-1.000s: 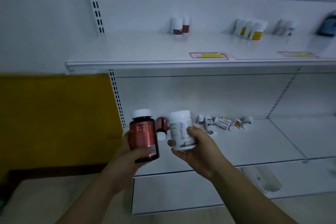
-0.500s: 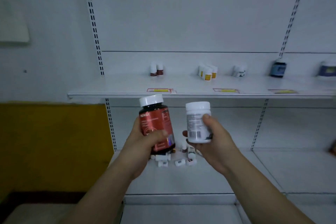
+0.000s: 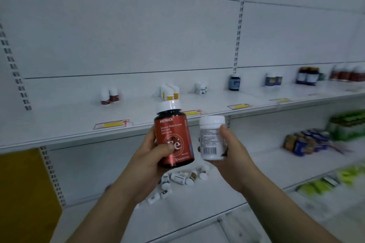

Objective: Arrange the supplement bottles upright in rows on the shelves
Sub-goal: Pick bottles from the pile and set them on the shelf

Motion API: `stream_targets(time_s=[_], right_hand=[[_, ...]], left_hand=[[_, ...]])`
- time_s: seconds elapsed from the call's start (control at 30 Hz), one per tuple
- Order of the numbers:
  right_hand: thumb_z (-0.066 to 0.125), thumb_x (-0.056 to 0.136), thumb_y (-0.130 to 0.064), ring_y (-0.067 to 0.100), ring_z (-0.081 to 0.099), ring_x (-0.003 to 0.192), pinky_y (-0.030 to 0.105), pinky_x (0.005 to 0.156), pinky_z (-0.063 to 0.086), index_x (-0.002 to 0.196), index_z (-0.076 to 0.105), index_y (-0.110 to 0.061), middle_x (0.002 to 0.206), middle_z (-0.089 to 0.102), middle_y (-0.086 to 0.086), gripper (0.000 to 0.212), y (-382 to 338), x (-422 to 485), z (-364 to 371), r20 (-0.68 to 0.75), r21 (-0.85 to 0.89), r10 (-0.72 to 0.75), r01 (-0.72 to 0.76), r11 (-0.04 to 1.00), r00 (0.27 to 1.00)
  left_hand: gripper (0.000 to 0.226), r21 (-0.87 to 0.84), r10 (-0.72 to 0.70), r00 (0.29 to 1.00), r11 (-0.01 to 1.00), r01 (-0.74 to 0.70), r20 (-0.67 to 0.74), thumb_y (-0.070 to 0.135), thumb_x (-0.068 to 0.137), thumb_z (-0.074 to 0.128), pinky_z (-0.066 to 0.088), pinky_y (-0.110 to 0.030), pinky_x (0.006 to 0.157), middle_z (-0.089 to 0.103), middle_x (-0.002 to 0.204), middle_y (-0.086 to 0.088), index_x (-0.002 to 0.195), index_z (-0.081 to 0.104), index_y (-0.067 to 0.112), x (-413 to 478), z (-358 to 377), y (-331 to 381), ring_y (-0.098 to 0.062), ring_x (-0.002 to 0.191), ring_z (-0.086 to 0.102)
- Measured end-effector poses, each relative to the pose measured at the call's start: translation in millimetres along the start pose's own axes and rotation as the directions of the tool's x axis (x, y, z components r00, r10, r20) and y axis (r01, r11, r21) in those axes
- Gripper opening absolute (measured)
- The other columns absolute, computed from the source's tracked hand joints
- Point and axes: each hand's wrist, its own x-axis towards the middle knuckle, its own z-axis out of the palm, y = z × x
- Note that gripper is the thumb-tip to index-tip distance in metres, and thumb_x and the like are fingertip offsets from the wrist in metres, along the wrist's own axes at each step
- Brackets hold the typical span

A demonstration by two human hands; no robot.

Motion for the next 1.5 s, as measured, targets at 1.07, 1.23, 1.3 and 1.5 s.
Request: stream_targets(time_s=[1.07,1.23,1.3,1.5], right_hand=[[0.048,0.092,-0.031,0.028,0.061,0.087,0.045,0.077,0.053,0.103,0.054,-0.018,0.098,0.061,0.012,0.018,-302.4,-2.2,-570.1,-0.567,-0.368,-0.408,0.223,0.902,0.716],[0.048,0.094,-0.036,0.025,0.065,0.084,0.032,0.058,0.055,0.115,0.055,-0.015,0.100,0.065,0.013,0.030,-330.8,47.6,-663.0,-0.610,-0.358,-0.390,0.199,0.912,0.689],[0.048,0.094,-0.038,0.026,0.067,0.085,0.031,0.057,0.054,0.118,0.055,-0.016,0.104,0.066,0.014,0.033,-347.7,75.3,-707.0,-0.625,-0.357,-0.390,0.197,0.913,0.676],[0.050,0.093,-0.039,0.027,0.069,0.086,0.035,0.062,0.057,0.119,0.056,-0.017,0.103,0.068,0.013,0.034,-411.1,142.9,-817.4,-0.658,-0.347,-0.387,0.196,0.917,0.646]], left_hand=[[0.054,0.021,-0.122,0.794,0.990,0.137,0.595,0.005,0.081,0.058,0.057,-0.040,0.065,0.064,0.112,-0.014,0.130,0.045,0.023,282.5,593.4,-254.4,-0.031,0.087,0.067],[0.067,-0.041,-0.109,0.778,0.985,0.170,0.619,0.014,0.063,0.065,0.055,-0.047,0.083,0.067,0.110,-0.010,0.128,0.049,0.022,354.6,661.9,-307.4,-0.029,0.094,0.067],[0.064,-0.077,-0.097,0.772,0.980,0.185,0.629,0.015,0.061,0.065,0.057,-0.041,0.075,0.067,0.109,-0.011,0.124,0.051,0.023,394.7,695.5,-329.5,-0.029,0.093,0.068],[0.059,-0.085,-0.111,0.752,0.972,0.217,0.650,0.014,0.063,0.064,0.057,-0.039,0.074,0.065,0.113,-0.012,0.119,0.053,0.024,495.0,795.7,-368.3,-0.032,0.100,0.065]])
